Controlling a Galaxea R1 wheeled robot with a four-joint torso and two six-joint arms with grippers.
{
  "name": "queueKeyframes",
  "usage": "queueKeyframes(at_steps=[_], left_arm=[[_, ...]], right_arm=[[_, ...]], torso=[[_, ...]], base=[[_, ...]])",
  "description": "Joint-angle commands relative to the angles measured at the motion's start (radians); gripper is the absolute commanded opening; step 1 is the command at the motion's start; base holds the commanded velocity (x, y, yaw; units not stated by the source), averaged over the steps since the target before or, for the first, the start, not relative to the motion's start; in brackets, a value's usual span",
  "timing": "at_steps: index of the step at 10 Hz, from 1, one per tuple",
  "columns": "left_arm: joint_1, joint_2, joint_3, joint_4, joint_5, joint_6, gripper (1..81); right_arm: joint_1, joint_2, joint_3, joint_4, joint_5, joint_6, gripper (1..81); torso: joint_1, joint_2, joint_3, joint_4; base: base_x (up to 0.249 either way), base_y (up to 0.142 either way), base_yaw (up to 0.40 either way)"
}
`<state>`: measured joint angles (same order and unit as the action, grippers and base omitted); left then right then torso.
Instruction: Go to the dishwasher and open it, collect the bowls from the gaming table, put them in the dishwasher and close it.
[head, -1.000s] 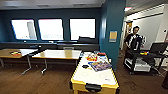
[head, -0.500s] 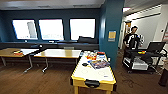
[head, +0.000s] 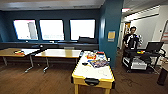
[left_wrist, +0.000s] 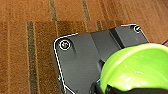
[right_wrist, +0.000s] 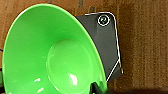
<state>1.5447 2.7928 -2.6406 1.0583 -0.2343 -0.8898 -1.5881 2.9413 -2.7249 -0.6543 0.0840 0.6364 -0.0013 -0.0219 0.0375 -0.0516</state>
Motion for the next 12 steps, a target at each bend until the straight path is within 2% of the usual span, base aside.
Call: queueKeyframes(at_steps=[1, 6, 12], left_arm=[[-0.065, -0.019, -0.009, 0.006, 0.027, 0.006, 1.0], [-0.058, -0.018, -0.009, -0.009, 0.036, 0.002, 1.0], [-0.057, -0.007, -0.035, -0.006, 0.03, 0.003, 1.0]], right_arm=[[0.061, 0.003, 0.005, -0.015, -0.02, -0.006, 1.0], [0.062, 0.008, 0.004, -0.019, -0.02, -0.009, 1.0], [0.058, 0.011, 0.004, -0.022, -0.02, -0.009, 1.0]], torso=[[0.001, 0.0, 0.0, 0.0], [0.002, 0.0, 0.0, 0.0], [0.002, 0.0, 0.0, 0.0]], base=[[0.0, 0.0, 0.0], [0.0, 0.0, 0.0], [0.0, 0.0, 0.0]])
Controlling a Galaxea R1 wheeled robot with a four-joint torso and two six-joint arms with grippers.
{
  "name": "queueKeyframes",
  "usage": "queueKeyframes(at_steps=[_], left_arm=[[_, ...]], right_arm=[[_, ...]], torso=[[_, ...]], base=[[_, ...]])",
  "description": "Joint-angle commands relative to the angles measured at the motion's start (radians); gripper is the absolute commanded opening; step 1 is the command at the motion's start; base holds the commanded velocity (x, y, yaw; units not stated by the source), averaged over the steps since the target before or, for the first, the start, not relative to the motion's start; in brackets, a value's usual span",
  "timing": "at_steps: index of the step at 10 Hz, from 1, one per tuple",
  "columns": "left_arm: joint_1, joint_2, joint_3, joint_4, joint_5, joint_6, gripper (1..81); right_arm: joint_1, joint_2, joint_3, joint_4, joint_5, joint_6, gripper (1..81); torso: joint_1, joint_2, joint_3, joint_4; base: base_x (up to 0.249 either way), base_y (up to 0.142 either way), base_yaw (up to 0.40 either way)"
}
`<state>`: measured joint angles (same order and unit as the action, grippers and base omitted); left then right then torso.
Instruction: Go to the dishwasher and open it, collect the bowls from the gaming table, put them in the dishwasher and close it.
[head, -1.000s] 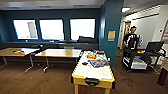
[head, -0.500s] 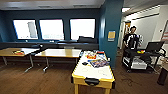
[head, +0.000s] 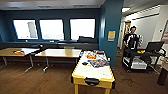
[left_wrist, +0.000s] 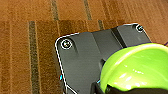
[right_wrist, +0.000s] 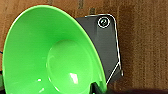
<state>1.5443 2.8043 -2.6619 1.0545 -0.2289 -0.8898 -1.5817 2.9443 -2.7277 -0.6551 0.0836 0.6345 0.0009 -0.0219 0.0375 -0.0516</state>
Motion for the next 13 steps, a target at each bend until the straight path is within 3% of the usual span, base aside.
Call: queueKeyframes(at_steps=[1, 3, 7, 13], left_arm=[[-0.057, -0.018, -0.015, -0.004, 0.029, 0.003, 1.0], [-0.057, -0.008, -0.027, -0.004, 0.036, 0.002, 1.0], [-0.057, 0.06, -0.151, -0.007, 0.023, 0.002, 1.0], [-0.062, 0.078, -0.15, -0.001, 0.01, -0.006, 1.0]], right_arm=[[0.051, 0.008, 0.007, -0.021, -0.019, -0.007, 1.0], [0.051, 0.008, 0.005, -0.021, -0.019, -0.007, 1.0], [0.048, 0.008, 0.005, -0.021, -0.019, -0.01, 1.0], [0.045, 0.017, 0.005, -0.021, -0.019, -0.024, 1.0]], torso=[[0.0, 0.0, 0.0, 0.0], [0.0, 0.0, 0.0, 0.0], [0.0, 0.0, 0.0, 0.0], [0.0, 0.0, 0.0, 0.0]], base=[[0.0, 0.0, -0.104], [0.0, 0.0, -0.306], [0.0, 0.0, -0.386], [0.0, 0.0, -0.387]])
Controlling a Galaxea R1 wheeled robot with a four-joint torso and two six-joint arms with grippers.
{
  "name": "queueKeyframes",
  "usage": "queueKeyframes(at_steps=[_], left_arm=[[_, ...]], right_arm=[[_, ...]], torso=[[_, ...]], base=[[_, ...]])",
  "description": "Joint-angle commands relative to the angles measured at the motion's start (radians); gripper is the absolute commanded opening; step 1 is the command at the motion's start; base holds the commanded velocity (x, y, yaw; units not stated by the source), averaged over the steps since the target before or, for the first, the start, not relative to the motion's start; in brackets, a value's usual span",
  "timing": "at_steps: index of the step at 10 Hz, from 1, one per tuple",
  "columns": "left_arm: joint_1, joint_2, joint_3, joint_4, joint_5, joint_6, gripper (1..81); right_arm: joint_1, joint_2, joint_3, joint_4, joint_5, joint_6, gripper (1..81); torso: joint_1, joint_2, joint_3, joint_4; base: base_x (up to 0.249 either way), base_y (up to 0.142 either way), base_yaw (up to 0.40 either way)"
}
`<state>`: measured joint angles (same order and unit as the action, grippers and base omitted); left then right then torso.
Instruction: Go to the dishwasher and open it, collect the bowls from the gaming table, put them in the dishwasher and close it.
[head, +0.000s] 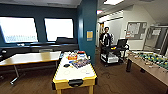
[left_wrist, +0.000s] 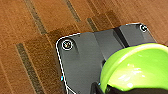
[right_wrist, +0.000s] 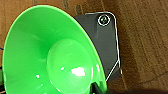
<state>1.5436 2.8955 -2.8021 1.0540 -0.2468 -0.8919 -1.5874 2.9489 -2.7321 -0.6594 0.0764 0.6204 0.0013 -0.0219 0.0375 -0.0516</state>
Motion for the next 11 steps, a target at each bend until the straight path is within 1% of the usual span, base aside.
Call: queueKeyframes(at_steps=[1, 6, 11], left_arm=[[-0.061, -0.013, -0.01, 0.0, 0.027, -0.004, 1.0], [-0.064, 0.002, -0.01, 0.007, 0.035, -0.004, 1.0], [-0.07, 0.007, -0.011, 0.006, 0.038, -0.004, 1.0]], right_arm=[[0.049, 0.012, 0.009, -0.019, -0.01, -0.01, 1.0], [0.045, 0.012, 0.002, -0.019, -0.01, -0.01, 1.0], [0.046, 0.02, 0.002, -0.019, -0.012, -0.011, 1.0]], torso=[[0.0, 0.0, 0.0, 0.0], [0.0, 0.0, 0.0, 0.0], [0.0, 0.0, 0.0, 0.0]], base=[[0.0, 0.0, -0.387], [0.0, 0.0, -0.387], [0.0, 0.0, -0.387]])
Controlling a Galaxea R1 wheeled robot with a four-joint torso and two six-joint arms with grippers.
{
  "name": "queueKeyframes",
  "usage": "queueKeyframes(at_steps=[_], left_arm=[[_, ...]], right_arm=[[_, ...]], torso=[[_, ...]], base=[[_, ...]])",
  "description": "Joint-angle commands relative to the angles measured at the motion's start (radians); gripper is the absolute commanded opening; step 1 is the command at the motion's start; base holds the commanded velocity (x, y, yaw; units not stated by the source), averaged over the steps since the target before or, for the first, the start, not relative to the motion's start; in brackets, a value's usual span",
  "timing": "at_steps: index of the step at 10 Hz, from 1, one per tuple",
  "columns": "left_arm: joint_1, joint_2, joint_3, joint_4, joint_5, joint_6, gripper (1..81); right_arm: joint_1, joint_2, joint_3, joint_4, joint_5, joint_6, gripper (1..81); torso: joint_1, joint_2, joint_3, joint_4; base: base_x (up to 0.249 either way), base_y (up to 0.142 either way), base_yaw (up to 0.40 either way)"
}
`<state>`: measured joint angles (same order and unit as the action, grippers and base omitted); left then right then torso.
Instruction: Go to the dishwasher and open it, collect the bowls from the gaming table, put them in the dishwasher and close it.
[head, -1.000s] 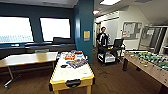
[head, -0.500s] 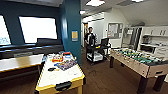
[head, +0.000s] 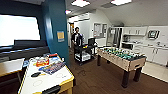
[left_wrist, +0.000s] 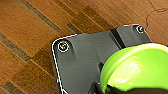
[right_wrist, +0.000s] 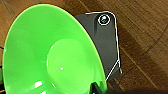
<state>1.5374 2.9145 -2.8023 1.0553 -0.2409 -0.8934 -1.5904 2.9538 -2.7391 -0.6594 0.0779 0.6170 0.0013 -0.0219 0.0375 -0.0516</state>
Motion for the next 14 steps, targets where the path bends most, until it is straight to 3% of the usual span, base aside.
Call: queueKeyframes(at_steps=[1, 14], left_arm=[[-0.066, -0.013, -0.013, 0.005, 0.032, -0.004, 1.0], [-0.062, -0.018, -0.009, 0.005, 0.023, -0.001, 1.0]], right_arm=[[0.049, 0.015, 0.009, -0.019, -0.013, -0.008, 1.0], [0.045, 0.021, 0.0, -0.019, -0.012, -0.008, 1.0]], torso=[[0.0, 0.0, 0.0, 0.0], [0.0, 0.0, 0.0, 0.0]], base=[[0.0, 0.0, -0.387], [0.0, 0.0, -0.385]])
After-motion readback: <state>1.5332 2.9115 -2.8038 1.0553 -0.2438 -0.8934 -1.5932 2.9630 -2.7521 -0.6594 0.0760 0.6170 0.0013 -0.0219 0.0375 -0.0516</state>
